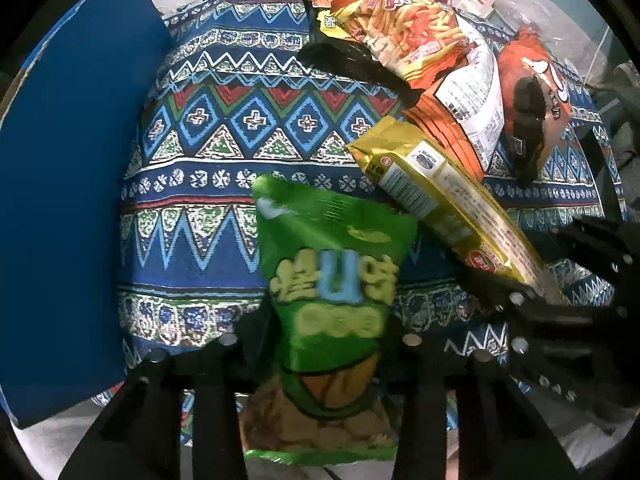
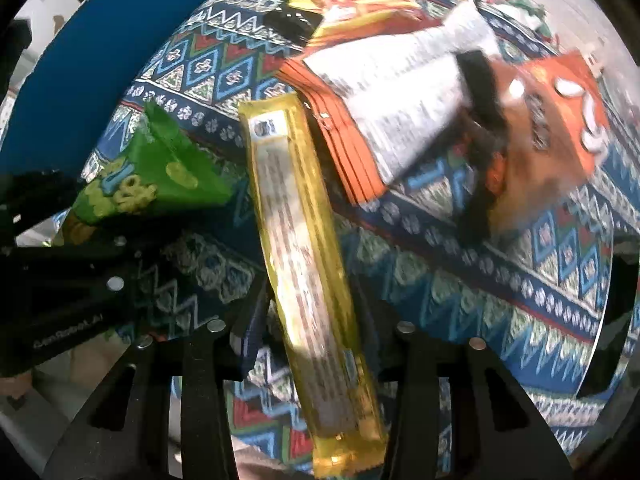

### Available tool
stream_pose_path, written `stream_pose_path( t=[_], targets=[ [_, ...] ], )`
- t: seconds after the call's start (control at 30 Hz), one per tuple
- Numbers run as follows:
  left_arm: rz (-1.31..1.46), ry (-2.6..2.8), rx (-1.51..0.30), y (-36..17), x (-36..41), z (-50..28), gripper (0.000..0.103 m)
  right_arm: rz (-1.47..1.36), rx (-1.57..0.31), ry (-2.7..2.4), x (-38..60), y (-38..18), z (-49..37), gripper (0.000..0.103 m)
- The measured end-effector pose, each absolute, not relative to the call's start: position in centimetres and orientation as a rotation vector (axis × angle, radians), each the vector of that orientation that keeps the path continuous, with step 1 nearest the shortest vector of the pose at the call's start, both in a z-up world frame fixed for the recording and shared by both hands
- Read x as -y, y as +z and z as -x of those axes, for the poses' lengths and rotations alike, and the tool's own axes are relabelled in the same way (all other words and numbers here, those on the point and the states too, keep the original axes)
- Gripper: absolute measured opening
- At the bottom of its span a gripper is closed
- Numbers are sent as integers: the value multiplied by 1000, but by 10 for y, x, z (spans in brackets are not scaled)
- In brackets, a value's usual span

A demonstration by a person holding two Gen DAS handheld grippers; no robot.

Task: Organize snacks
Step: 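Grasp the green bean snack bag with the left tool while the right tool grasps the gold bar pack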

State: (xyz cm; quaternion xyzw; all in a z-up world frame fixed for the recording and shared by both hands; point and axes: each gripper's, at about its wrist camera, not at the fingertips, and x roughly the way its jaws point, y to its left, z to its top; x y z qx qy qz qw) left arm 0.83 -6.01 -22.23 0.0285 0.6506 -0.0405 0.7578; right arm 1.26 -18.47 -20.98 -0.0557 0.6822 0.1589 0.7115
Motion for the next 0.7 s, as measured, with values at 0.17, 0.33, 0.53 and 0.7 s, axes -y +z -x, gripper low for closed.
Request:
stream_pose_path(
  t=[0.17, 0.33, 0.53, 0.7],
  targets=[
    [-55, -108, -1409, -223, 52, -7, 32, 149, -1490, 362, 170, -216, -30, 44],
    [-56, -111, -1394, -219, 39, -7, 29, 185, -1465, 358, 151, -209, -41, 33],
    [-102, -114, -1316, -191, 33, -5, 28, 136, -1428, 360, 147, -187, -43, 32],
    [-140, -116, -1249, -169, 35, -2, 28, 93, -1382, 356, 153, -168, -41, 32]
  ],
)
